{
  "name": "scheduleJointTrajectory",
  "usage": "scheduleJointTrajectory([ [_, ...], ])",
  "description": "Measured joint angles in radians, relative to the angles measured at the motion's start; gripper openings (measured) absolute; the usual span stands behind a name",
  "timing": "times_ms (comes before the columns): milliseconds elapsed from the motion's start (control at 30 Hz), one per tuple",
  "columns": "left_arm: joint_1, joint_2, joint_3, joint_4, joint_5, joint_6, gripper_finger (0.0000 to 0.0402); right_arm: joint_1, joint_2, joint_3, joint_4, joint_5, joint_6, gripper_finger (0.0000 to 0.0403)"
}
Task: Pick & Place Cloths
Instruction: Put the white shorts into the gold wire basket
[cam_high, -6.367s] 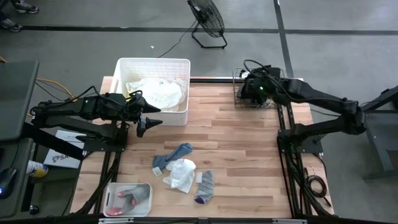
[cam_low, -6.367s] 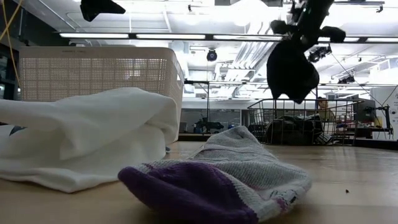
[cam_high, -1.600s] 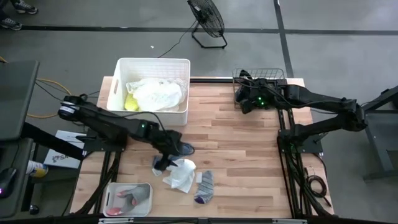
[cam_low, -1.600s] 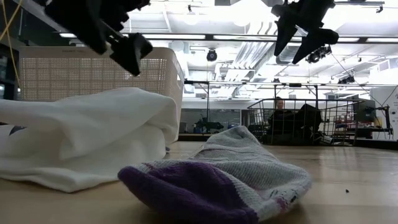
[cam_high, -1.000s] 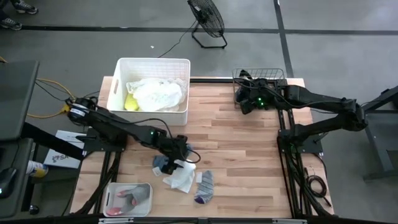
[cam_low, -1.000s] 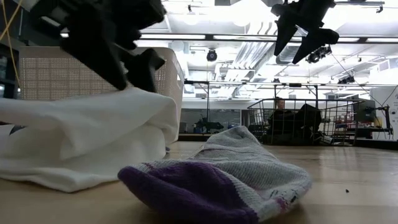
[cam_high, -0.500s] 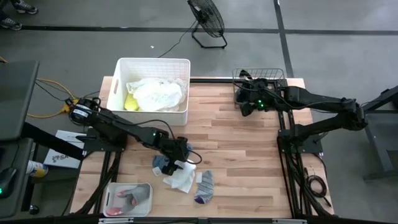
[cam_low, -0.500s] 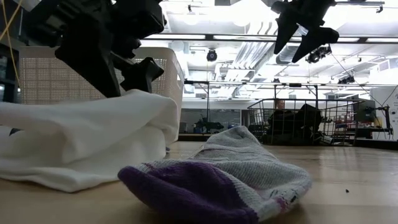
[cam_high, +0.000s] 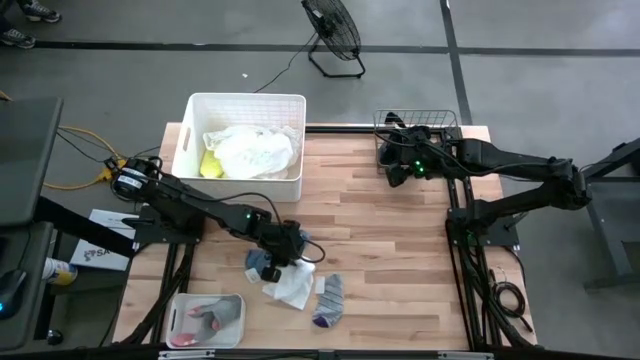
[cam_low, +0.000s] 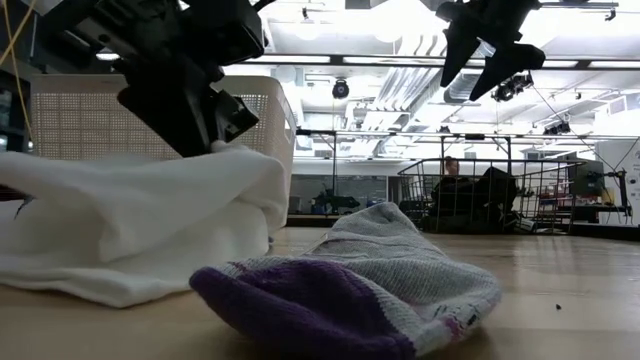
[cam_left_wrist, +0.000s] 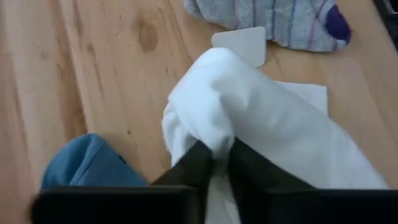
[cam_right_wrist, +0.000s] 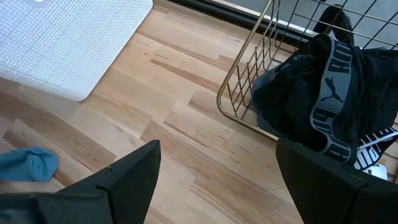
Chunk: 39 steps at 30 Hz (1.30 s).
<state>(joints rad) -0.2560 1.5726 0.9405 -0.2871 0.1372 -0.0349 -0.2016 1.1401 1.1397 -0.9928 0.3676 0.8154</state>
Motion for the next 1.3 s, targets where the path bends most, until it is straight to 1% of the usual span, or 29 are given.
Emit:
scheduleJointTrajectory([
  [33, 0.0, 0.0, 0.0, 0.0, 0.011, -0.001, 0.0026, 0.0, 0.0, 0.0, 0.0, 0.0, 0.0, 0.0311],
  [67, 0.0, 0.0, 0.0, 0.0, 0.015, -0.004, 0.0016, 0.0, 0.0, 0.0, 0.0, 0.0, 0.0, 0.0311],
  [367, 0.0, -0.035, 0.013, -0.022, 0.018, -0.023, 0.0006, 0.001, 0.0, 0.0, 0.0, -0.003, 0.0, 0.0311],
  [500, 0.0, -0.072, 0.08, -0.089, 0.003, -0.017, 0.0005, 0.018, 0.0, 0.0, 0.001, -0.003, -0.005, 0.0311],
  [700, 0.0, -0.116, 0.228, -0.209, -0.072, 0.036, 0.0003, 0.065, 0.0, 0.0, 0.002, 0.0, -0.008, 0.0311],
  [800, 0.0, -0.121, 0.311, -0.261, -0.127, 0.086, 0.0003, 0.106, 0.0, 0.0, 0.026, 0.029, -0.008, 0.0311],
  [933, 0.0, -0.12, 0.412, -0.335, -0.239, 0.163, 0.0002, 0.19, -0.003, 0.0, 0.086, 0.088, -0.031, 0.0311],
  [1100, 0.002, -0.119, 0.473, -0.349, -0.417, 0.225, 0.0002, 0.296, -0.003, 0.0, 0.227, 0.105, -0.109, 0.0311],
  [1300, 0.003, -0.119, 0.529, -0.337, -0.58, 0.254, 0.0002, 0.385, -0.003, 0.0, 0.426, 0.119, -0.189, 0.0311],
])
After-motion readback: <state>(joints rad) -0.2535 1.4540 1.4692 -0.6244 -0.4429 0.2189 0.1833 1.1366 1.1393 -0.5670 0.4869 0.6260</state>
